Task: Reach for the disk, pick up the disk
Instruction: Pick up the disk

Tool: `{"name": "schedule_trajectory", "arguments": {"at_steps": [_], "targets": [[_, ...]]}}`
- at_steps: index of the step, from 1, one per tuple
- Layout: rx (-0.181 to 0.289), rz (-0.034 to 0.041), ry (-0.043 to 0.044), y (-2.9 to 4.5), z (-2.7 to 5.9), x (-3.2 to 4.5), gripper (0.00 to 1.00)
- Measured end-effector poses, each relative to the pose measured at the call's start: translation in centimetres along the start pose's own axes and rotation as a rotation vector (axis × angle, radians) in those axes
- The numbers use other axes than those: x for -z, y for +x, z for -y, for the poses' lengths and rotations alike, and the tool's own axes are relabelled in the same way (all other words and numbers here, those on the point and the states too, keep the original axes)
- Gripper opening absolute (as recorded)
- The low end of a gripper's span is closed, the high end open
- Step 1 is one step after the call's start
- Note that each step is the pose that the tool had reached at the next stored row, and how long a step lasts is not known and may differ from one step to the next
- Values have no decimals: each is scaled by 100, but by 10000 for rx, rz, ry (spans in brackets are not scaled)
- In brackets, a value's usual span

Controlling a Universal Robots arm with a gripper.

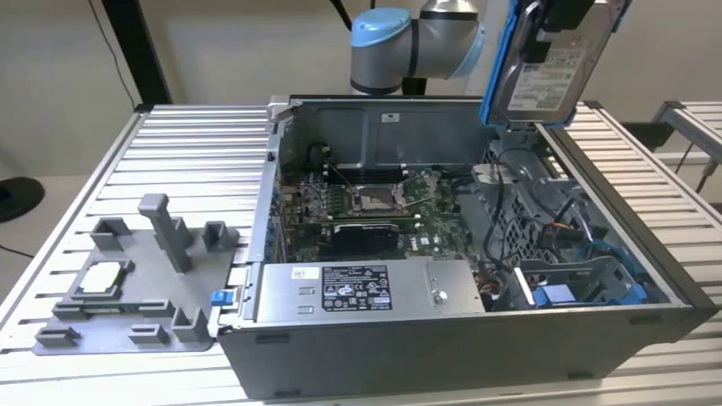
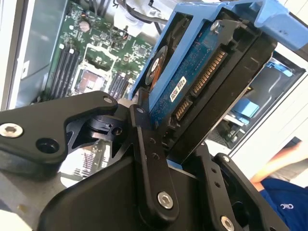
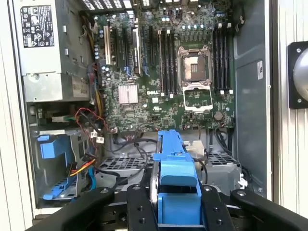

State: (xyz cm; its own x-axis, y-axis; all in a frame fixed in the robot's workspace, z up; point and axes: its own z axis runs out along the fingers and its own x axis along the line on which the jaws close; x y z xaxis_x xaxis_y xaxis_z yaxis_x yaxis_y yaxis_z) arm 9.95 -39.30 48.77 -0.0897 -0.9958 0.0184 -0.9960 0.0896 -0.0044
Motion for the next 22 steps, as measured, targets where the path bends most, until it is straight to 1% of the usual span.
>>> {"name": "schedule_trajectory", "arguments": {"at_steps": [6, 22], "targets": [[0, 0, 0, 88, 8, -2, 0], [0, 0, 0, 377, 34, -8, 0]]}}
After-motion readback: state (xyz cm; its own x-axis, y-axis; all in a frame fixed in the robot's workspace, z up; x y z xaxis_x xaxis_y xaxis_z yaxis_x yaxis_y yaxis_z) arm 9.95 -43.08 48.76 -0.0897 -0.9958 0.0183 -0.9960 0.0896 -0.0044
